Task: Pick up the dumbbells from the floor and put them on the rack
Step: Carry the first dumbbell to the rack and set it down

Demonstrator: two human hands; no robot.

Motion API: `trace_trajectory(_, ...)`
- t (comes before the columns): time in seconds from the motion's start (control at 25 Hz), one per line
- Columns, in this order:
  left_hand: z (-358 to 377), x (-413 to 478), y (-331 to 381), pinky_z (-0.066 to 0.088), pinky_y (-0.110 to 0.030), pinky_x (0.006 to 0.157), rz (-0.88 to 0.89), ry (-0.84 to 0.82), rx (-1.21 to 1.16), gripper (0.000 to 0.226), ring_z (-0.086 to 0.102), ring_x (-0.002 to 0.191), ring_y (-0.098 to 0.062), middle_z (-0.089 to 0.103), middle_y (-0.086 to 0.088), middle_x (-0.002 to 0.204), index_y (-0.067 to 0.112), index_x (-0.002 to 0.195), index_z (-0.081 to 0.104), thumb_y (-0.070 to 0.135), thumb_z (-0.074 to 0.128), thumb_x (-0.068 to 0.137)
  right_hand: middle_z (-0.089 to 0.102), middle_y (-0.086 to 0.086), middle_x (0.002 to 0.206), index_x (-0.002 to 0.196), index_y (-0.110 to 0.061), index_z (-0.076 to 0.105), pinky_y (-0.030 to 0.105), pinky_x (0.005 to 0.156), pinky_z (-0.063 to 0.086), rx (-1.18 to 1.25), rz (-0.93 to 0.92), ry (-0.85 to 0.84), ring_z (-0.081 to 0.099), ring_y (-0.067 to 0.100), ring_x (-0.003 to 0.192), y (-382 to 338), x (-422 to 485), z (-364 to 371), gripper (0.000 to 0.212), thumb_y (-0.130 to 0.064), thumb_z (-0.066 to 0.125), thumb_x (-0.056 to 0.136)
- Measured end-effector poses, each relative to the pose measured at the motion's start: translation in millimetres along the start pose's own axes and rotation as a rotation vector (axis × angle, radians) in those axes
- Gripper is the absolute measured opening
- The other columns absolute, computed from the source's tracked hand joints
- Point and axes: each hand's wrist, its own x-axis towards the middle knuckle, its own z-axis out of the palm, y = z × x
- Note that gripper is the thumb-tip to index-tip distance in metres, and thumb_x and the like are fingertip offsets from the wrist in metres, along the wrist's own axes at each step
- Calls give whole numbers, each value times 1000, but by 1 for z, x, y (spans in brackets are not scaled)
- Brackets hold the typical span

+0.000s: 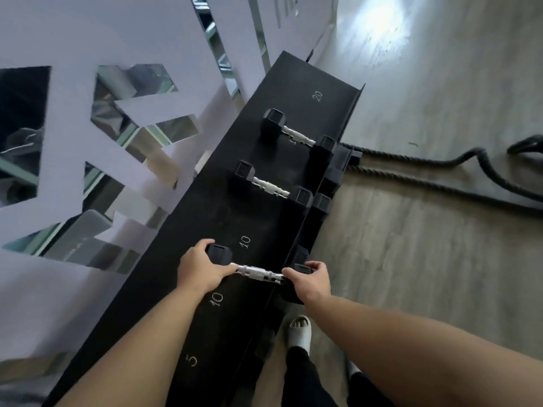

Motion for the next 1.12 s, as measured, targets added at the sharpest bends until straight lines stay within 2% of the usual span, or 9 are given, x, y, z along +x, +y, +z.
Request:
trace_trajectory(0.24, -2, 104, 5, 53, -40, 87, 139, -11, 175, 90, 63, 112, -29, 66, -4, 124, 25, 142, 50, 47, 92, 65, 63, -12, 96, 108, -33, 56, 17, 56, 43, 78, 65, 101, 62, 2, 77, -17, 52, 71, 63, -44, 89, 55)
trace_trajectory(0.4, 0, 153, 8, 55, -41, 88, 215, -35, 195, 87, 65, 110, -27, 67, -3, 123, 27, 143, 48, 39, 93, 68, 65, -6, 97, 109, -31, 56, 20, 55, 44, 85, 123, 150, 66, 9, 76, -27, 79, 106, 61, -38, 88, 58)
trace_trajectory(0.52, 9, 178, 8, 56, -43, 91, 266, -53, 164, 86, 66, 112, -27, 67, -3, 123, 27, 142, 48, 31, 94, 69, 65, -3, 107, 113, -30, 55, 19, 57, 43, 35, 122, 172, 63, 7, 78, -28, 95, 120, 61, -35, 89, 62)
trace_trajectory(0.6, 20, 186, 5, 55, -44, 93, 265, -58, 138, 86, 65, 113, -27, 66, -3, 124, 26, 142, 49, 28, 94, 69, 63, 1, 119, 122, -26, 56, 23, 70, 51, -55, 103, 203, 65, 11, 90, -30, 106, 121, 64, -32, 90, 68)
trace_trajectory(0.68, 33, 190, 1, 55, -42, 90, 240, -61, 145, 85, 64, 114, -26, 63, -3, 129, 26, 142, 48, 28, 93, 70, 57, 8, 133, 132, -20, 56, 34, 92, 53, -203, 81, 235, 63, 25, 111, -33, 121, 117, 65, -30, 87, 76)
trace_trajectory(0.84, 46, 188, -10, 56, -41, 89, 265, -66, 188, 78, 61, 115, -26, 54, -4, 141, 24, 144, 45, 31, 87, 78, 40, 11, 142, 142, -22, 51, 35, 97, 50, -453, 49, 59, 59, 31, 118, -30, 122, 102, 69, -37, 84, 84)
trace_trajectory(0.92, 45, 191, -10, 56, -40, 89, 260, -84, 181, 75, 61, 112, -26, 54, -4, 137, 25, 140, 47, 31, 87, 77, 40, 12, 141, 142, -25, 49, 33, 91, 51, -495, 36, 26, 61, 30, 110, -30, 120, 98, 69, -38, 84, 83)
trace_trajectory(1.0, 45, 193, -12, 56, -40, 87, 242, -76, 172, 74, 61, 109, -25, 56, -4, 132, 26, 136, 49, 30, 89, 75, 42, 14, 139, 138, -25, 50, 30, 84, 49, -515, 36, 11, 58, 22, 91, -33, 122, 96, 68, -38, 85, 82)
trace_trajectory(1.12, 48, 190, -21, 55, -39, 84, 220, -62, 150, 74, 61, 105, -25, 57, -3, 126, 26, 133, 51, 29, 91, 72, 44, 14, 136, 135, -26, 52, 29, 83, 49, -513, 52, 1, 49, 13, 76, -32, 124, 93, 66, -38, 87, 80)
